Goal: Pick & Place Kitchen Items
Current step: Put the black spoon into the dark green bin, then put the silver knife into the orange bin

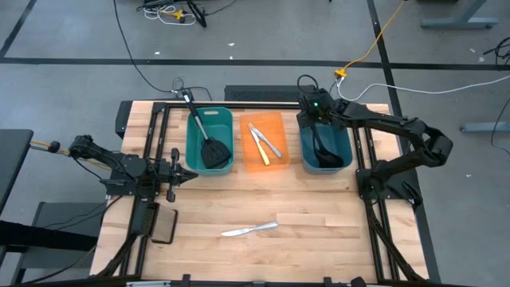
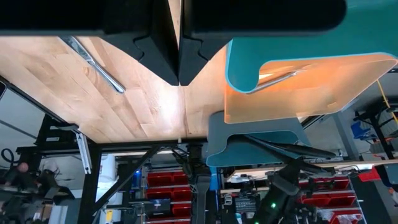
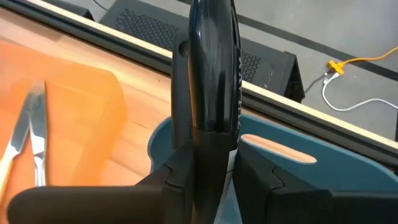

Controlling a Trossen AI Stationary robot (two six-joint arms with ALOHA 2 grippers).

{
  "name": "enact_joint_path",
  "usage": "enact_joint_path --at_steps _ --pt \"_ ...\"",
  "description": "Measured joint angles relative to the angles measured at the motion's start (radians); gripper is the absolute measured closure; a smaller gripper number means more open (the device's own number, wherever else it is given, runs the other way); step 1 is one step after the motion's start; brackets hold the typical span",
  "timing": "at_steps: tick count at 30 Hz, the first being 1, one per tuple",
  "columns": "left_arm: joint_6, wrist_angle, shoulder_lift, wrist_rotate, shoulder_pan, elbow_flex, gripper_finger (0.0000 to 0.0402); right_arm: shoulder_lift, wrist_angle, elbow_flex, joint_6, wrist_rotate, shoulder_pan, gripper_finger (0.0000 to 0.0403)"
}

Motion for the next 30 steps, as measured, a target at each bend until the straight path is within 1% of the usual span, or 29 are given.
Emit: enact_joint_path --at_steps 5,10,12,15,20,24,30 --pt "0.000 0.000 0.000 0.000 0.000 0.000 0.0384 0.010 0.001 0.000 0.007 0.001 0.000 0.0317" --pt "0.000 0.000 0.000 0.000 0.000 0.000 0.0384 0.010 0.002 0.000 0.031 0.003 0.000 0.0270" --pt "0.000 0.000 0.000 0.000 0.000 0.000 0.0384 0.010 -0.003 0.000 0.032 0.002 0.000 0.0259" --pt "0.000 -0.001 0.000 0.000 0.000 0.000 0.0384 0.010 -0.003 0.000 0.032 0.000 0.000 0.0256" --pt "0.000 -0.001 0.000 0.000 0.000 0.000 0.0384 0.003 -0.003 0.000 0.028 -0.001 0.001 0.0262" --pt "0.000 -0.001 0.000 0.002 0.000 0.000 0.0384 -0.053 0.017 0.000 0.010 0.001 0.016 0.0264" --pt "0.000 -0.001 0.000 0.004 0.000 0.000 0.0384 -0.206 0.005 0.000 0.005 0.000 0.030 0.0264"
